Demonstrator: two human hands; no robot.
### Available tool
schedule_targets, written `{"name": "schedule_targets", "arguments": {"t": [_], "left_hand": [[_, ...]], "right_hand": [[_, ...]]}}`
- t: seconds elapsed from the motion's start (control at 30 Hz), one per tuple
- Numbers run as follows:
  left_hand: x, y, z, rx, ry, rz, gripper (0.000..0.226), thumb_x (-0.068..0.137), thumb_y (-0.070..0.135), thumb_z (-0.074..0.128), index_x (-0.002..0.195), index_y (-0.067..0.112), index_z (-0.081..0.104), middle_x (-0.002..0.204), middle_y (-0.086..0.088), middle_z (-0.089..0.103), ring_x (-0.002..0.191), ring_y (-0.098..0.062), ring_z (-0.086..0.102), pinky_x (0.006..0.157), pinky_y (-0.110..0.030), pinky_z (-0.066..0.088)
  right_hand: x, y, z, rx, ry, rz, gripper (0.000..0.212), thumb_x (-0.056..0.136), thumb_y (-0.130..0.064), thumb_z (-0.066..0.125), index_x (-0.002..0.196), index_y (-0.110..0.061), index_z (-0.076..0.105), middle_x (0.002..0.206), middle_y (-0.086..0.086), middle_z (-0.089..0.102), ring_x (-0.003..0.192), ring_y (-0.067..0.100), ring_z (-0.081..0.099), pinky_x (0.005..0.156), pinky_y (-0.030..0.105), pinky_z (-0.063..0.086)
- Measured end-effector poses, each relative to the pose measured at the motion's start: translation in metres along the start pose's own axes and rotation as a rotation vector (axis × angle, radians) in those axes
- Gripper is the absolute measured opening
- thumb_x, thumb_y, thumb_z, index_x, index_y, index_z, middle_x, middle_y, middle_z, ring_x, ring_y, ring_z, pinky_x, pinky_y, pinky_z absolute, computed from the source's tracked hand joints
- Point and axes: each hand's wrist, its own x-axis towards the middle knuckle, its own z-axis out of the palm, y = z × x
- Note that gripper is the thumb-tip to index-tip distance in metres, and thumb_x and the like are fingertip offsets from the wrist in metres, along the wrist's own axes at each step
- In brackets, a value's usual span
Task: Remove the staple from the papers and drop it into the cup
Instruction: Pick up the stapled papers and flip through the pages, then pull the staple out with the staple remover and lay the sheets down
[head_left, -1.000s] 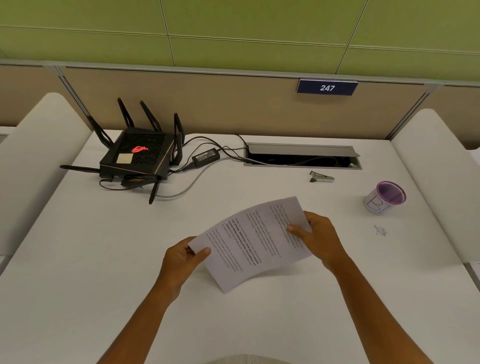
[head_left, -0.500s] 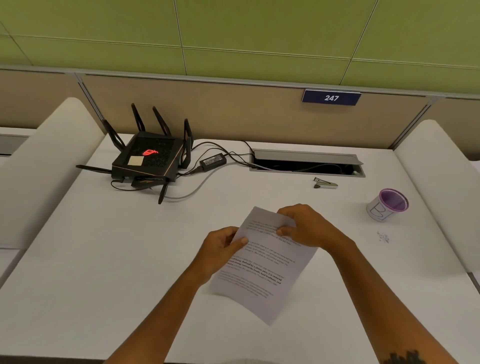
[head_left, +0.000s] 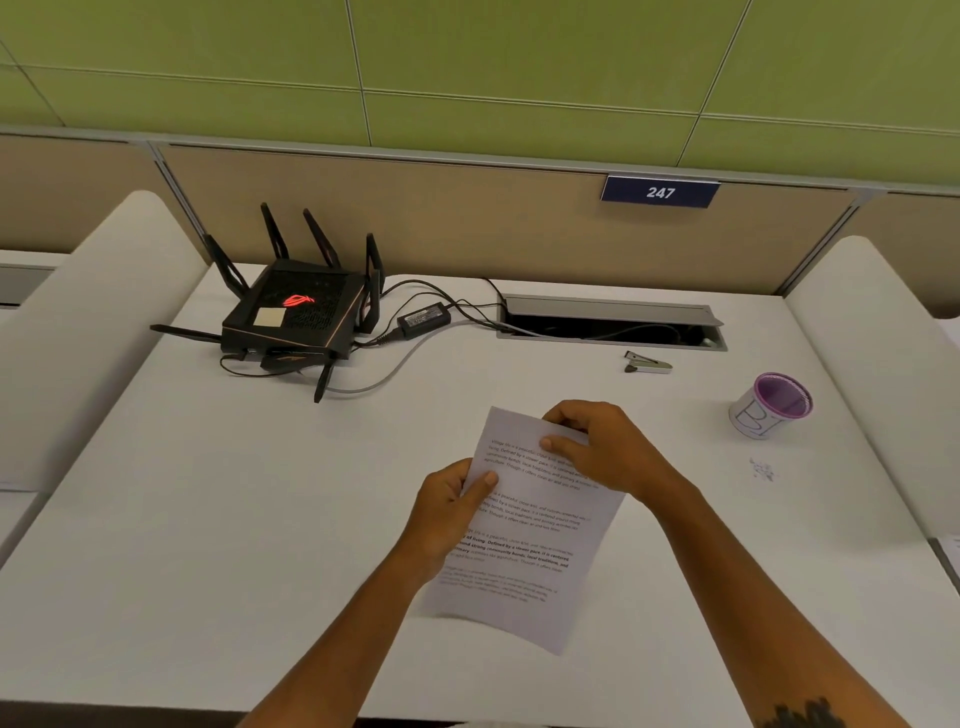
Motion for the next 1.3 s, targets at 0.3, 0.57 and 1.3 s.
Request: {"name": "schedule_targets", "arguments": {"t": [0.3, 0.57, 1.3], "left_hand": [[0.009, -0.007, 0.013, 0.001, 0.089, -0.037, 0.024, 0.107, 0.045, 0.055, 0.114, 0.029, 0.072, 0.101, 0.004, 0.082, 0.089, -0.025, 0.081, 0.080, -0.041, 0.069], [0.031, -0.005, 0.025, 0.015, 0.151, -0.043, 0.021, 0.107, 0.042, 0.055, 0.109, 0.030, 0.073, 0.096, 0.005, 0.082, 0.082, -0.020, 0.080, 0.068, -0.025, 0.064], [0.114, -0.040, 0.012, 0.210, 0.101, -0.068, 0.020, 0.108, 0.030, 0.055, 0.111, 0.028, 0.075, 0.097, 0.006, 0.082, 0.084, -0.008, 0.079, 0.067, -0.022, 0.064]], "right_hand": [[0.004, 0.019, 0.006, 0.030, 0.016, 0.052, 0.012, 0.097, -0.030, 0.070, 0.106, -0.024, 0.072, 0.100, -0.011, 0.073, 0.085, 0.008, 0.068, 0.075, 0.027, 0.058], [0.021, 0.037, 0.007, 0.051, 0.015, 0.107, 0.011, 0.097, -0.031, 0.069, 0.105, -0.025, 0.072, 0.098, -0.011, 0.073, 0.084, 0.010, 0.069, 0.074, 0.027, 0.058], [0.159, 0.236, -0.042, -0.325, 0.282, 0.476, 0.082, 0.083, -0.038, 0.084, 0.151, -0.019, 0.042, 0.159, 0.010, 0.038, 0.146, 0.035, 0.035, 0.111, 0.055, 0.040]]}}
